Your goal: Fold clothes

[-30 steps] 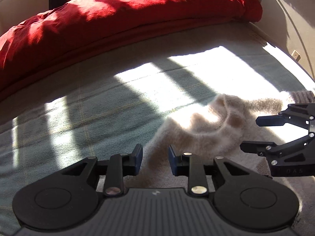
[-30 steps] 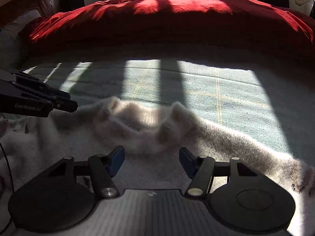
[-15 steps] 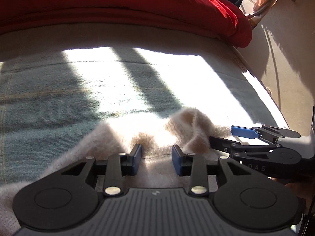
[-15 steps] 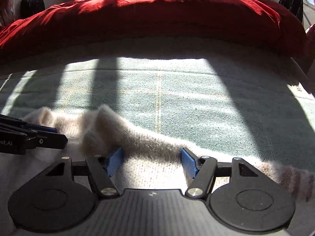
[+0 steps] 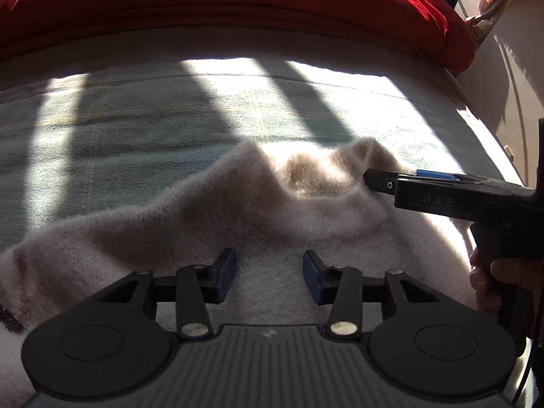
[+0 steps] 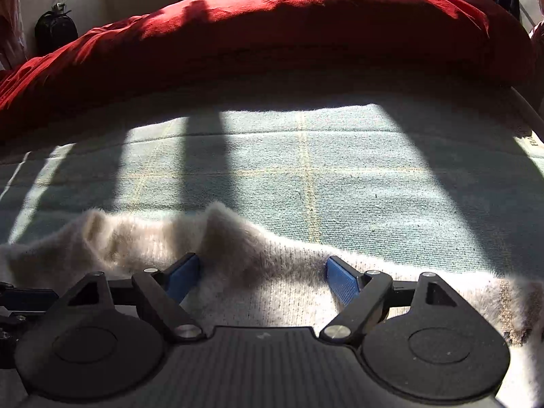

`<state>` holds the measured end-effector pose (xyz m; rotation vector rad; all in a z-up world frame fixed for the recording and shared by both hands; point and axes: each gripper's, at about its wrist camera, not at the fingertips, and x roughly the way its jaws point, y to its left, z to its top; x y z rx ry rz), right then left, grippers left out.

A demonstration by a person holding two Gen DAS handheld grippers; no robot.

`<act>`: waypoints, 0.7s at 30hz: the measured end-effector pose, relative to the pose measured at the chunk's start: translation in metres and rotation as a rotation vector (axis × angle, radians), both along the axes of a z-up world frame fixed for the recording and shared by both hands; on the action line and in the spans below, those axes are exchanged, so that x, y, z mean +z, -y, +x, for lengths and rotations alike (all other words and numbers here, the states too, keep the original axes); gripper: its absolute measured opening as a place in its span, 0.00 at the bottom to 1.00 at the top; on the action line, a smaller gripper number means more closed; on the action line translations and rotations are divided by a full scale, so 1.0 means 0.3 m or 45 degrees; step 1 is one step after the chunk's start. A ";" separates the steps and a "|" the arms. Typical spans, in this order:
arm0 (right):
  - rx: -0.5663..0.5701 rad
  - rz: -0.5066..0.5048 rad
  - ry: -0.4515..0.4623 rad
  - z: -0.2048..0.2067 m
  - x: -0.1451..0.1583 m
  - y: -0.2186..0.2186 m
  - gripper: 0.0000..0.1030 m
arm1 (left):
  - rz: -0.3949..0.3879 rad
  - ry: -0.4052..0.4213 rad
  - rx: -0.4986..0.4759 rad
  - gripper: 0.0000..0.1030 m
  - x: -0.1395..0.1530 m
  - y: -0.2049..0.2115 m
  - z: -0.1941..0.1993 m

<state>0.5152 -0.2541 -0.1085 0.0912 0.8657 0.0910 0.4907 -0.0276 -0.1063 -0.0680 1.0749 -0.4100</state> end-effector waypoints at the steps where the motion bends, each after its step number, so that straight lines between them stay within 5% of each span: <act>1: -0.001 0.002 -0.003 -0.002 0.013 -0.002 0.87 | 0.007 0.002 -0.001 0.44 0.007 0.002 0.001; 6: -0.081 0.000 0.059 -0.138 0.136 0.084 0.85 | 0.065 0.041 -0.031 0.49 0.055 0.021 -0.029; 12: -0.223 -0.020 -0.011 -0.115 0.026 0.205 0.86 | 0.134 0.037 -0.064 0.58 0.018 0.057 -0.077; 15: -0.189 -0.034 -0.009 -0.068 -0.007 0.203 1.00 | 0.144 0.058 -0.067 0.65 0.006 0.066 -0.067; 21: -0.181 -0.043 0.000 -0.142 0.099 0.213 0.96 | 0.153 0.054 -0.057 0.65 0.045 0.073 -0.065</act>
